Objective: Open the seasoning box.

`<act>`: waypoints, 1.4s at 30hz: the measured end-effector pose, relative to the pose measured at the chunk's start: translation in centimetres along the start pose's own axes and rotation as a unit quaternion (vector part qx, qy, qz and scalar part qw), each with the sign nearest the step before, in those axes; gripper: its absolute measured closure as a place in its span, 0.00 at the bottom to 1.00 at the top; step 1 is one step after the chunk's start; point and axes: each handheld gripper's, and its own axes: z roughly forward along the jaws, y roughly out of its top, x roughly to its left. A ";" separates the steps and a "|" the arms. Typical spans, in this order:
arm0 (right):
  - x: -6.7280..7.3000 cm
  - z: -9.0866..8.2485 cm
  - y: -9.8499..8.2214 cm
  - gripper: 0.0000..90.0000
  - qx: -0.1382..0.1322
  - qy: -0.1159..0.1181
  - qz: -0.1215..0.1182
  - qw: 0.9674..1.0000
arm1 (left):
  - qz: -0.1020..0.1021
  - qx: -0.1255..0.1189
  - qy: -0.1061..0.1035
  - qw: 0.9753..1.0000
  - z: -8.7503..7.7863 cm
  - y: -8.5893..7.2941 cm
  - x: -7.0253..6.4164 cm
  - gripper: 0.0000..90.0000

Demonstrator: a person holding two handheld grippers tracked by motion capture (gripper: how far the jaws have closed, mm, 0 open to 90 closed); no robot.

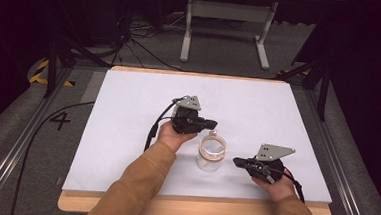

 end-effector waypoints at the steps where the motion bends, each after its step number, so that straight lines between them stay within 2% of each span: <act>1: 0.0 0.0 0.0 0.99 0.000 0.000 0.000 1.000 | 0.000 0.000 0.000 1.000 0.0 0.0 0.0 1.00; 5: 0.3 0.1 0.3 0.99 -0.004 0.002 0.003 1.000 | -0.002 0.001 -0.003 1.000 0.0 0.0 0.1 1.00; 18: 2.3 0.5 2.5 0.99 -0.023 0.037 0.008 0.999 | -0.010 -0.007 -0.013 1.000 0.0 -0.2 0.4 1.00; 22: 2.4 0.6 2.6 0.99 -0.022 0.037 0.014 0.999 | -0.016 -0.012 -0.017 1.000 0.1 -0.3 0.5 1.00; 38: 2.7 0.8 3.1 0.99 -0.026 0.047 0.021 0.998 | -0.015 -0.014 -0.018 1.000 0.2 -0.5 0.6 1.00; 42: 2.8 0.7 3.2 0.99 -0.026 0.047 0.022 0.998 | -0.014 -0.002 -0.009 1.000 0.3 -0.5 0.6 1.00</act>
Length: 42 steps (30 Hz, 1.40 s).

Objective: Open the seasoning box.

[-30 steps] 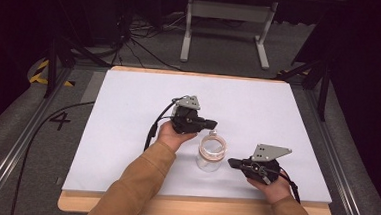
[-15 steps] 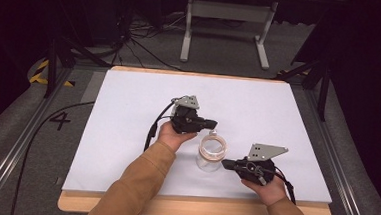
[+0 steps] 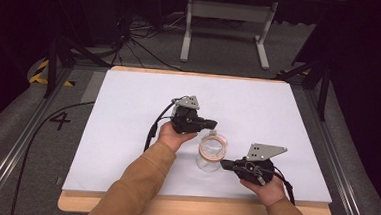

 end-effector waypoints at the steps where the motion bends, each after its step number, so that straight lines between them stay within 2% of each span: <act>1: 0.0 0.0 0.0 0.99 -0.001 0.000 -0.001 1.000 | 0.002 0.004 0.001 1.000 0.1 0.0 -0.1 1.00; 2: 0.0 -0.1 0.0 0.99 -0.002 0.000 -0.001 1.000 | 0.001 0.008 0.007 1.000 0.1 0.0 0.0 1.00; 7: -0.1 -0.3 0.3 0.99 -0.016 -0.002 0.010 1.000 | -0.004 0.003 0.002 1.000 0.2 -0.1 0.1 1.00; 12: -0.5 -0.5 0.8 0.99 -0.045 -0.013 0.023 0.999 | -0.004 0.003 0.001 1.000 0.2 -0.1 0.1 1.00; 15: -1.0 -0.6 1.3 0.99 -0.070 -0.021 0.045 0.996 | -0.004 0.003 0.003 1.000 0.2 -0.1 0.0 1.00; 18: -1.4 -0.5 1.7 0.99 -0.082 -0.021 0.053 0.995 | -0.005 0.003 0.004 1.000 0.2 -0.1 0.0 1.00; 20: -2.0 -0.4 2.1 0.99 -0.100 -0.011 0.074 0.992 | -0.005 0.002 0.005 1.000 0.2 -0.1 0.0 1.00; 22: -2.3 -0.2 2.2 0.99 -0.108 -0.008 0.082 0.991 | -0.006 0.001 0.006 1.000 0.2 -0.2 0.0 1.00; 32: -3.0 0.2 2.2 0.99 -0.113 -0.010 0.088 0.990 | -0.007 0.002 0.008 1.000 0.1 -0.2 0.0 0.99; 42: -3.0 -0.1 2.3 0.99 -0.116 -0.017 0.081 0.990 | -0.008 0.007 0.017 1.000 -0.3 -0.3 0.1 0.96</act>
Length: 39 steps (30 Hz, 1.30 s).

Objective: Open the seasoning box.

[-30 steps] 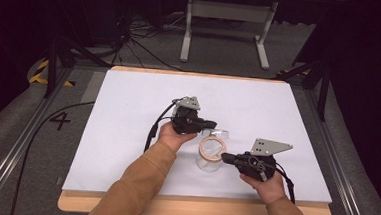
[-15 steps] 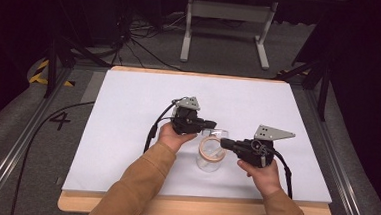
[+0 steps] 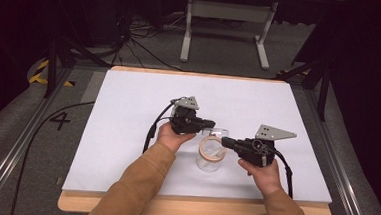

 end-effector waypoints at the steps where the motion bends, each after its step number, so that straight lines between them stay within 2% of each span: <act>1: 0.0 0.0 0.0 0.99 0.000 0.000 0.000 1.000 | 0.000 0.000 0.000 1.000 0.0 0.0 0.0 0.96; 5: 0.1 0.0 0.1 0.99 0.001 -0.005 -0.008 1.000 | -0.001 -0.005 0.009 1.000 -0.6 0.1 -0.1 0.95; 7: 0.2 -0.1 0.3 0.99 0.005 -0.008 -0.022 1.000 | 0.002 -0.006 0.032 0.999 -1.6 0.6 -0.5 0.93; 8: 0.2 -0.1 0.3 0.99 0.005 -0.008 -0.022 1.000 | 0.002 -0.006 0.032 0.999 -1.6 0.6 -0.5 0.93; 10: 0.4 -0.3 0.7 0.99 0.004 -0.012 -0.046 0.999 | 0.008 -0.019 0.044 0.999 -3.1 1.2 -1.4 0.93; 13: 0.3 -0.2 0.9 0.99 0.006 -0.015 -0.052 0.999 | 0.012 -0.022 0.051 0.998 -4.0 1.4 -1.8 0.92; 14: 0.2 -0.2 1.1 0.99 0.007 -0.016 -0.054 0.998 | 0.006 -0.025 0.054 0.998 -4.3 1.3 -2.1 0.92; 15: 0.0 -0.1 1.2 0.99 0.008 -0.015 -0.054 0.998 | 0.012 -0.022 0.057 0.998 -4.7 1.3 -2.1 0.92; 22: -0.9 0.2 1.9 0.99 0.002 -0.014 -0.061 0.998 | -0.012 -0.018 0.073 0.997 -6.9 0.1 -1.9 0.91; 24: -1.2 0.4 2.2 0.99 0.003 -0.016 -0.066 0.998 | -0.020 -0.024 0.078 0.996 -7.4 -0.4 -1.7 0.91; 27: -1.5 0.5 2.4 0.98 0.000 -0.015 -0.066 0.998 | -0.031 -0.016 0.089 0.995 -8.3 -1.1 -1.6 0.91; 30: -2.1 0.7 2.6 0.98 -0.001 -0.025 -0.069 0.997 | -0.039 -0.014 0.095 0.995 -9.1 -1.7 -1.4 0.90; 34: -2.7 0.9 2.6 0.99 0.005 -0.040 -0.071 0.997 | -0.047 -0.019 0.100 0.994 -9.6 -2.1 -1.3 0.90; 39: -3.1 1.1 2.9 0.99 0.005 -0.039 -0.072 0.997 | -0.055 -0.019 0.109 0.992 -10.2 -2.6 -1.3 0.90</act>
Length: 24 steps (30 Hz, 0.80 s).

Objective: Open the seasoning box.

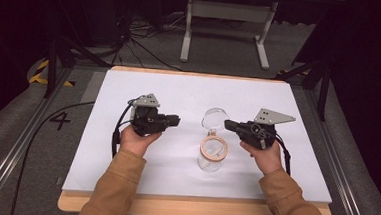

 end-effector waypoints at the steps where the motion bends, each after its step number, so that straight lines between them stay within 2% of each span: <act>1: 0.0 0.1 0.0 0.99 0.000 0.000 -0.001 1.000 | 0.002 -0.001 0.001 1.000 -0.1 0.0 0.1 0.90; 2: 0.0 0.1 0.1 0.98 0.000 0.001 -0.001 1.000 | -0.001 0.005 0.002 1.000 -0.2 -0.1 0.1 0.90; 7: 0.2 0.1 0.2 0.97 0.000 0.008 0.000 1.000 | 0.000 0.000 0.002 1.000 -0.2 -0.1 0.2 0.89; 11: 0.5 -0.8 0.7 0.95 -0.008 0.010 -0.010 1.000 | 0.005 0.010 0.003 1.000 -0.1 0.1 0.0 0.87; 14: 0.4 -1.6 1.1 0.93 -0.009 0.005 -0.019 1.000 | 0.024 0.018 0.022 0.999 -0.2 0.5 -0.5 0.85; 17: 0.1 -2.3 1.3 0.90 -0.006 -0.003 -0.022 1.000 | 0.032 0.023 0.030 0.999 -0.7 0.7 -0.7 0.81; 18: -0.2 -2.8 1.4 0.88 -0.003 -0.008 -0.023 1.000 | 0.037 0.021 0.037 0.998 -0.9 0.8 -0.7 0.81; 19: -0.8 -3.7 1.5 0.85 0.000 -0.017 -0.019 1.000 | 0.042 0.029 0.044 0.998 -1.3 0.9 -0.6 0.78; 20: -1.0 -4.0 1.6 0.84 -0.001 -0.021 -0.016 1.000 | 0.038 0.022 0.049 0.998 -1.4 0.8 -0.5 0.77; 21: -1.3 -4.4 1.6 0.82 -0.004 -0.027 -0.015 1.000 | 0.040 0.028 0.058 0.997 -2.0 0.8 -0.2 0.76; 23: -1.9 -5.2 1.5 0.79 -0.006 -0.036 -0.010 0.999 | 0.034 0.023 0.067 0.997 -2.4 0.7 0.1 0.73; 24: -1.9 -5.2 1.5 0.79 -0.006 -0.036 -0.010 0.999 | 0.034 0.023 0.067 0.997 -2.4 0.7 0.1 0.71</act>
